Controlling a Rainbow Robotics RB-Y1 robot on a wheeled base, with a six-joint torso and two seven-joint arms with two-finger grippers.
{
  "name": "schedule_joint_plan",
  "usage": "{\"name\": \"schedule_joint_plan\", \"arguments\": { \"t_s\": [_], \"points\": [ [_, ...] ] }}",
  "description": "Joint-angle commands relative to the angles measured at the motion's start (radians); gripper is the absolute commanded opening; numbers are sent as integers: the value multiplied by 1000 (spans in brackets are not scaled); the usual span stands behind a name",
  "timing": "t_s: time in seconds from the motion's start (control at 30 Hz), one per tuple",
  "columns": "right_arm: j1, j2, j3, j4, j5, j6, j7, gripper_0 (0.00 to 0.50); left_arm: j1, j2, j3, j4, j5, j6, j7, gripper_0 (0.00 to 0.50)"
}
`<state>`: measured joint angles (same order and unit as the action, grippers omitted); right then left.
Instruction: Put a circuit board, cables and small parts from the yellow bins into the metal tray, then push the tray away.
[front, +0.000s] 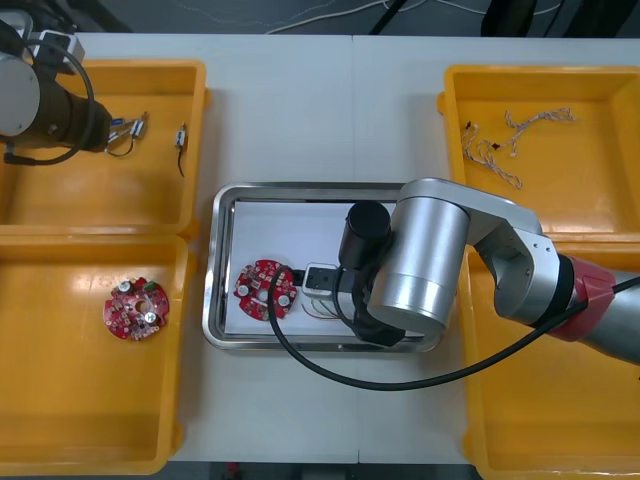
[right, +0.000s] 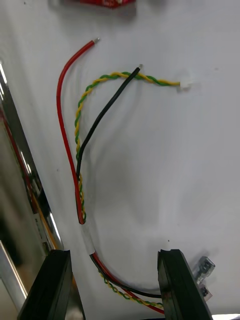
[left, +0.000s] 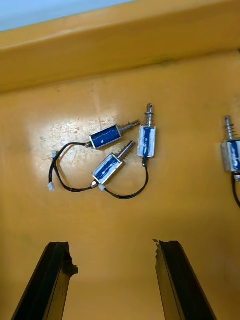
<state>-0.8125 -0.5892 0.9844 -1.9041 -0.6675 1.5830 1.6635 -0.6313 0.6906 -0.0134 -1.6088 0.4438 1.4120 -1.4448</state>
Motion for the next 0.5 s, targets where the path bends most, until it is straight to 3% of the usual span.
{"name": "schedule_joint_plan", "arguments": {
  "t_s": [0.03, 0.5],
  "points": [
    [-30, 20, -50, -72, -3, 40, 25, 500, -100, -22, 36, 101, -8, -36, -259, 500],
    [-30, 9, -311, -193, -172, 287, 9, 500, -220, -59, 36, 343, -7, -103, -502, 500]
  ]
}}
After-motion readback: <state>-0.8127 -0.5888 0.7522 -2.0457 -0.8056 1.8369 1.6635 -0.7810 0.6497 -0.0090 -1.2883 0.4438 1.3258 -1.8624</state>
